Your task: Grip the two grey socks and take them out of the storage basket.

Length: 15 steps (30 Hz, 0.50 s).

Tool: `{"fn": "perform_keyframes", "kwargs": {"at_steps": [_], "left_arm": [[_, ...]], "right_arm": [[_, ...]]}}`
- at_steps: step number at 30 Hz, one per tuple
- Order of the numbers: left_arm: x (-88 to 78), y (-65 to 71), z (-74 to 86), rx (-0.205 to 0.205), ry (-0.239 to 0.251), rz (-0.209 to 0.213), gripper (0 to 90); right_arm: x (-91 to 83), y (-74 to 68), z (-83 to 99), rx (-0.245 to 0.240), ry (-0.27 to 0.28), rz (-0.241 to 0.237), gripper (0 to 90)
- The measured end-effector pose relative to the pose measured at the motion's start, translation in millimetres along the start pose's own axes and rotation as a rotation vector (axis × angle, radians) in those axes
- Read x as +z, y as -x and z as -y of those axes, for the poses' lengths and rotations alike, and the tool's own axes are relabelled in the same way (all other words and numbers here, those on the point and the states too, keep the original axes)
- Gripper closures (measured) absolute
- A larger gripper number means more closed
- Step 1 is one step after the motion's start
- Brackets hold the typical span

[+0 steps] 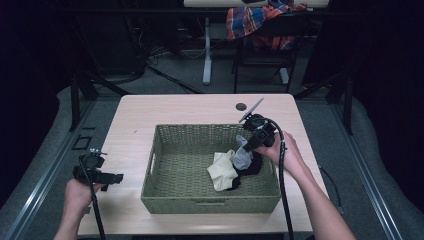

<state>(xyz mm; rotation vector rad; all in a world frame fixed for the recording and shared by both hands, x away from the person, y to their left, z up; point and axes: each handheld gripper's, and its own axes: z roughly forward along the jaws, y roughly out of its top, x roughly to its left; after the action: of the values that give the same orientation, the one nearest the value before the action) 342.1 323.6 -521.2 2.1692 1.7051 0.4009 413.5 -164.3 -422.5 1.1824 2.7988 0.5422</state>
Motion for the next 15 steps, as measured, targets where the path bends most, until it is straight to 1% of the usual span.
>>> {"fn": "perform_keyframes", "kwargs": {"at_steps": [3, 4, 9, 11, 12, 13, 14, 15], "left_arm": [[-1.5, -0.8, 1.0, 0.004, 0.0, -0.006, 0.2], [-2.0, -1.4, 1.8, -0.004, 0.0, -0.004, 0.2], [-1.9, -2.1, 2.1, -0.003, 0.002, -0.002, 0.2], [-1.4, -2.2, 2.1, 0.0, 0.001, -0.003, 0.2], [-1.4, -1.9, 2.1, -0.002, -0.001, 0.0, 0.2], [-1.5, -1.7, 2.0, -0.002, -0.001, 0.0, 0.2], [-1.7, -1.6, 1.9, 0.0, 0.0, 0.0, 0.3], [-1.7, -1.4, 1.7, 0.001, 0.0, 0.0, 0.2]], "right_arm": [[-4.7, -2.5, -0.7, -0.009, 0.0, 0.013, 88.7], [-5.5, -3.2, -1.2, -0.006, 0.011, 0.005, 88.7], [-12.0, -4.2, -4.8, -0.012, 0.019, 0.006, 88.8], [-17.5, -4.4, -6.4, -0.021, 0.025, 0.007, 88.9], [-17.5, -4.4, -6.4, -0.021, 0.025, 0.007, 88.9], [-18.6, -5.1, -6.4, -0.01, 0.041, 0.001, 88.8], [-20.3, -5.2, -7.0, -0.014, 0.036, 0.008, 88.8], [-23.6, -5.6, -8.1, -0.01, 0.043, 0.008, 88.8]]}}
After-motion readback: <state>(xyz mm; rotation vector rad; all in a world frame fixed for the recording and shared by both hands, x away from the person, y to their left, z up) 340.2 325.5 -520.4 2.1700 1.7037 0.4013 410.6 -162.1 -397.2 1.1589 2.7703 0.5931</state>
